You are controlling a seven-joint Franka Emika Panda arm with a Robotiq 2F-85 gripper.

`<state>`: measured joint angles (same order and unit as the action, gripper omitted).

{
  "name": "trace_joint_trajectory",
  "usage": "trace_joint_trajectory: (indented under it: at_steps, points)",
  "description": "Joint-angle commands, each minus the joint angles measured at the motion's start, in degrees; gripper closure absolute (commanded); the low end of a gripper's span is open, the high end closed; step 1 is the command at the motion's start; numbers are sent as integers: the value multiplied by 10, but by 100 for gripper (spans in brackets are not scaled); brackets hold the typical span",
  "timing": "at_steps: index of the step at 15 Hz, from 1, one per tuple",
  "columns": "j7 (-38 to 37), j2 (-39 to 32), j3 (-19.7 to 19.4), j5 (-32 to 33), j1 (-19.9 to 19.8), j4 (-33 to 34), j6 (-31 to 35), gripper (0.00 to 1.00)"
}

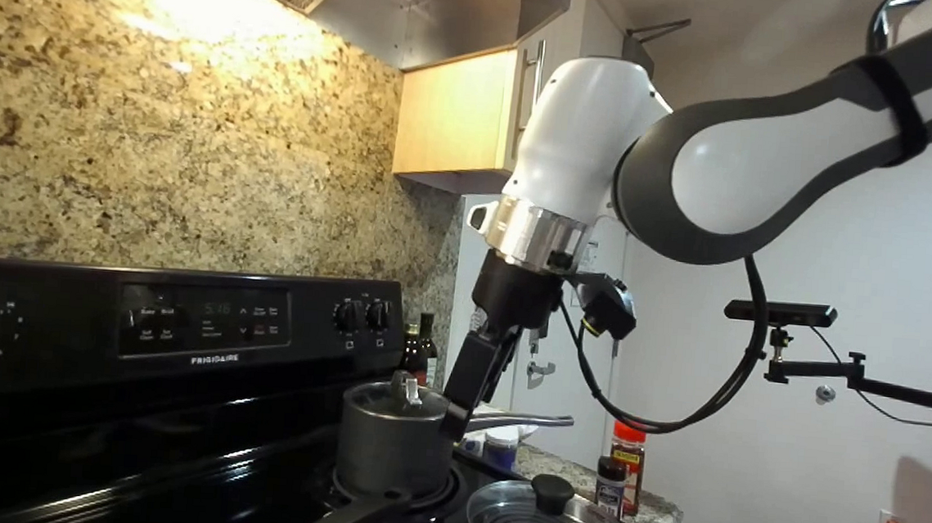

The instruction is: Remove the cooking stick from the pot and put on the stove

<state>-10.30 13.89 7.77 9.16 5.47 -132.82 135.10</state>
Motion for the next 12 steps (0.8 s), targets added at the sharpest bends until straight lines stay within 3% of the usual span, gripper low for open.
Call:
trace_joint_trajectory:
  at_steps: [1,4,8,12]
  points:
    - [-119,15,34,80,-30,8,-84,0]
    - [-193,6,52,114,-31,19,-173,0]
    - [-243,-23,65,99,-18,42,-305,0]
    - [-256,-58,65,84,-2,61,-346,0]
